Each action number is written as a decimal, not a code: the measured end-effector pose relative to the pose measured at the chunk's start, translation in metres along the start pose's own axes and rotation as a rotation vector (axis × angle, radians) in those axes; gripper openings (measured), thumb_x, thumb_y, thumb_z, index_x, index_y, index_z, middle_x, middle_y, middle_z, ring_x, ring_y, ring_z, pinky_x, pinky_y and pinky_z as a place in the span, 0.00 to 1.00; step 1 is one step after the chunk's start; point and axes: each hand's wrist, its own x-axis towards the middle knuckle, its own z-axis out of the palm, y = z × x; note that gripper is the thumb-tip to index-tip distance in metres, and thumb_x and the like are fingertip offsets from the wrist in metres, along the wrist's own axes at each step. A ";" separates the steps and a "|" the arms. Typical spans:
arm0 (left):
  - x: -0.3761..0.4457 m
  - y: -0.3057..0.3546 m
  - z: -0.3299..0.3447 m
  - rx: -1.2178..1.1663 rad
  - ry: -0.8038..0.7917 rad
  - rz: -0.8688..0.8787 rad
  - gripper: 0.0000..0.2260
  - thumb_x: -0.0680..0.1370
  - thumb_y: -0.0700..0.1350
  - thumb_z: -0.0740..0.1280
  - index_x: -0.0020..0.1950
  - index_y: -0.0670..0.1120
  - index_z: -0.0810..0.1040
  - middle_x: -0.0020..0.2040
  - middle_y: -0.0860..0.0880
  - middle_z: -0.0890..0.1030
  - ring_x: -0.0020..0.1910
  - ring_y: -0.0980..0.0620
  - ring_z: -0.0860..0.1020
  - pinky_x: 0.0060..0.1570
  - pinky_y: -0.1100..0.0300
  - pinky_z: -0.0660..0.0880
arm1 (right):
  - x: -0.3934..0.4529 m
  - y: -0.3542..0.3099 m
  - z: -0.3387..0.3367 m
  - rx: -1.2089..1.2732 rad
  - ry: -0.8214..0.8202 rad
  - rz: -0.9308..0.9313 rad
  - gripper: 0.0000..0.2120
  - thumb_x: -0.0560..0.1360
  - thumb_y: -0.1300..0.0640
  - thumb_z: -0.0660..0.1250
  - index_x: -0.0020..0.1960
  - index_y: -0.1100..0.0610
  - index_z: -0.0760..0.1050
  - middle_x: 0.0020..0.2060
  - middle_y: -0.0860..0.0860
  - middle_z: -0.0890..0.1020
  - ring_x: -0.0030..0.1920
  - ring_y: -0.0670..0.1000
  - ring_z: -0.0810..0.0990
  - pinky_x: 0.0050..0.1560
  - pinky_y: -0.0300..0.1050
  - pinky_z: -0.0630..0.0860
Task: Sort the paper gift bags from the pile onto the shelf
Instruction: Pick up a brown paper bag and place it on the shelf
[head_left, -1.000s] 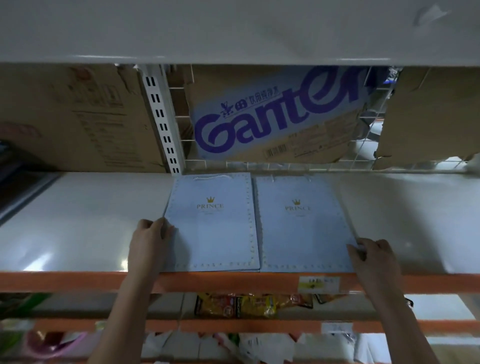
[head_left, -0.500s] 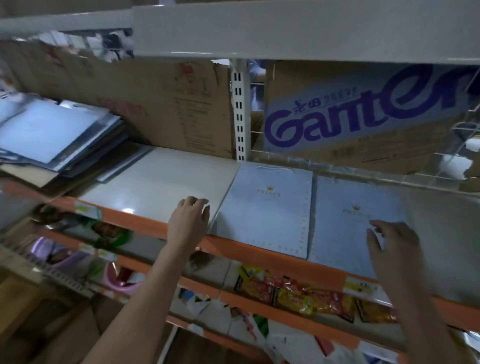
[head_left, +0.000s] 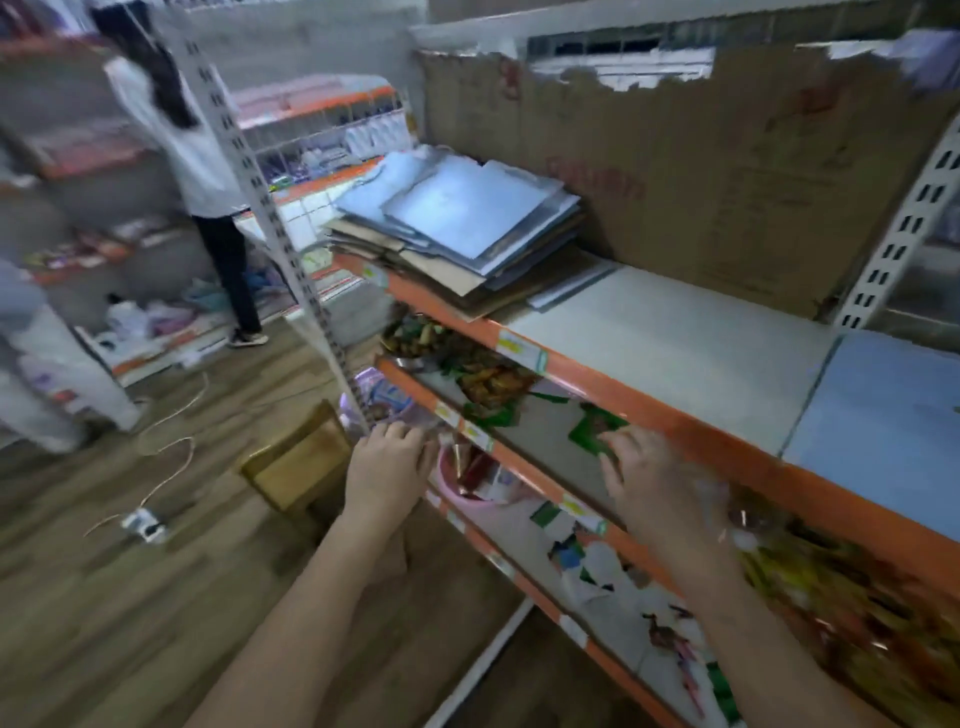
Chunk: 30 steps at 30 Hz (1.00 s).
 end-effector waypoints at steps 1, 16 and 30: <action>-0.010 -0.025 0.005 0.016 -0.010 -0.044 0.12 0.73 0.49 0.59 0.38 0.47 0.80 0.35 0.47 0.80 0.37 0.44 0.79 0.32 0.55 0.74 | 0.002 -0.021 0.019 0.012 -0.044 -0.042 0.05 0.66 0.62 0.69 0.42 0.60 0.80 0.37 0.55 0.81 0.38 0.56 0.81 0.39 0.45 0.79; -0.080 -0.217 0.124 -0.037 -0.400 -0.498 0.15 0.81 0.50 0.55 0.58 0.47 0.78 0.56 0.47 0.79 0.55 0.47 0.75 0.51 0.55 0.73 | 0.045 -0.157 0.236 0.090 -0.645 -0.192 0.10 0.76 0.54 0.60 0.52 0.56 0.77 0.47 0.51 0.78 0.51 0.52 0.76 0.52 0.48 0.76; -0.030 -0.322 0.352 -0.138 -0.621 -0.722 0.14 0.81 0.49 0.54 0.54 0.45 0.78 0.52 0.46 0.79 0.54 0.46 0.76 0.49 0.54 0.72 | 0.103 -0.195 0.489 0.032 -0.983 -0.225 0.09 0.77 0.56 0.59 0.55 0.54 0.75 0.53 0.51 0.78 0.55 0.49 0.75 0.59 0.43 0.72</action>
